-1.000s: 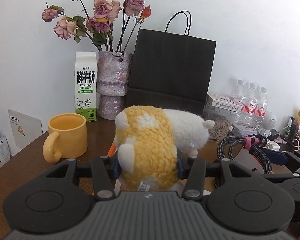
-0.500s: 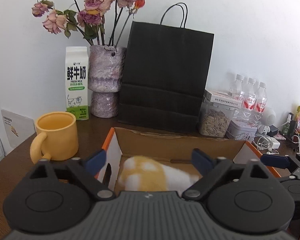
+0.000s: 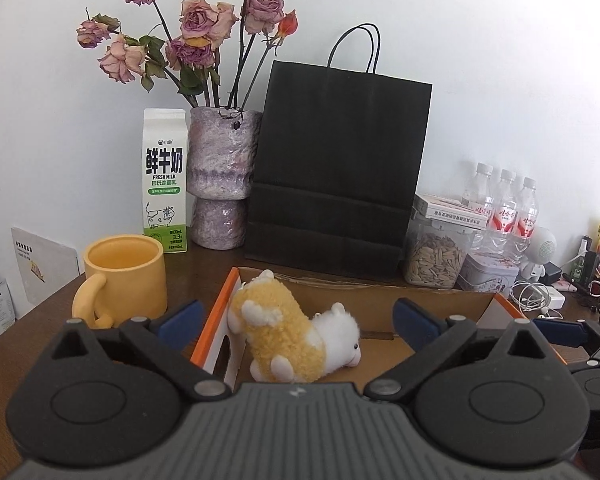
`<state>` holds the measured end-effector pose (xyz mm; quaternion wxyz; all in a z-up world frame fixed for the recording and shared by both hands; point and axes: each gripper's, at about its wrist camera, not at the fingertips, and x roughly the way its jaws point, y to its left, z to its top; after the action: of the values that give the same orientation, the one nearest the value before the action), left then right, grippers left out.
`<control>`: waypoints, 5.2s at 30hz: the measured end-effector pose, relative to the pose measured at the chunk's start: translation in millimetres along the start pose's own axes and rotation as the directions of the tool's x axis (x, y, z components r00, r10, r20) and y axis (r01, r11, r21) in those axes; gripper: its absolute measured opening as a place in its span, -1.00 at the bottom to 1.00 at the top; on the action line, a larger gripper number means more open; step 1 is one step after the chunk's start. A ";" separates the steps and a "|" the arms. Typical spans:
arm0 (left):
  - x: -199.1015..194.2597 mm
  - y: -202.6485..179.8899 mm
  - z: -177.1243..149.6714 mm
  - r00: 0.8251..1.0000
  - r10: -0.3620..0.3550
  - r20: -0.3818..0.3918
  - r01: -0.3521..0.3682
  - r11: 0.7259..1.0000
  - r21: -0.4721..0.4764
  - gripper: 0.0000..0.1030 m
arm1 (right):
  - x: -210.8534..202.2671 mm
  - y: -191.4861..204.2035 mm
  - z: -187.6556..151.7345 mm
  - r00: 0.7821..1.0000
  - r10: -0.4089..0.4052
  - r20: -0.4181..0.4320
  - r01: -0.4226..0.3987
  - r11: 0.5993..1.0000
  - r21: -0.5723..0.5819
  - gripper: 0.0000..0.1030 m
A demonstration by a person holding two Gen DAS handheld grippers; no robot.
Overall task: Organize objects
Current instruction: 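Move both tools back from the box toward the translucent container and black cable, then grasp the translucent plastic container with right tool, then grasp the black cable with left tool while right tool holds the container, then carry the black cable and translucent container over the cardboard box with both tools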
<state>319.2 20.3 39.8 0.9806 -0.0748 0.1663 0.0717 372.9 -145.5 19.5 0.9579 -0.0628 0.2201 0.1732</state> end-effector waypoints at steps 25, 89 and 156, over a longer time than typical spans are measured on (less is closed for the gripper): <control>-57.4 10.3 -30.3 0.996 -0.021 0.081 0.019 0.999 0.029 1.00 | -70.2 3.6 -38.9 0.994 -0.023 0.109 0.029 0.998 -0.048 1.00; -111.8 39.6 -101.7 0.988 -0.038 -0.152 0.043 0.999 0.031 1.00 | -74.9 6.2 -104.3 0.990 -0.091 -0.111 0.107 0.982 0.154 0.58; -95.3 25.7 -104.7 0.971 -0.097 -0.221 0.110 0.993 0.047 -0.55 | -154.0 -6.8 -117.5 0.981 -0.087 0.176 0.071 0.993 0.097 0.58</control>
<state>192.8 16.5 -29.0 0.9606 -0.0619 0.2708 0.0068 198.5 -221.8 -17.1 0.9819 -0.0121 0.1376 0.1298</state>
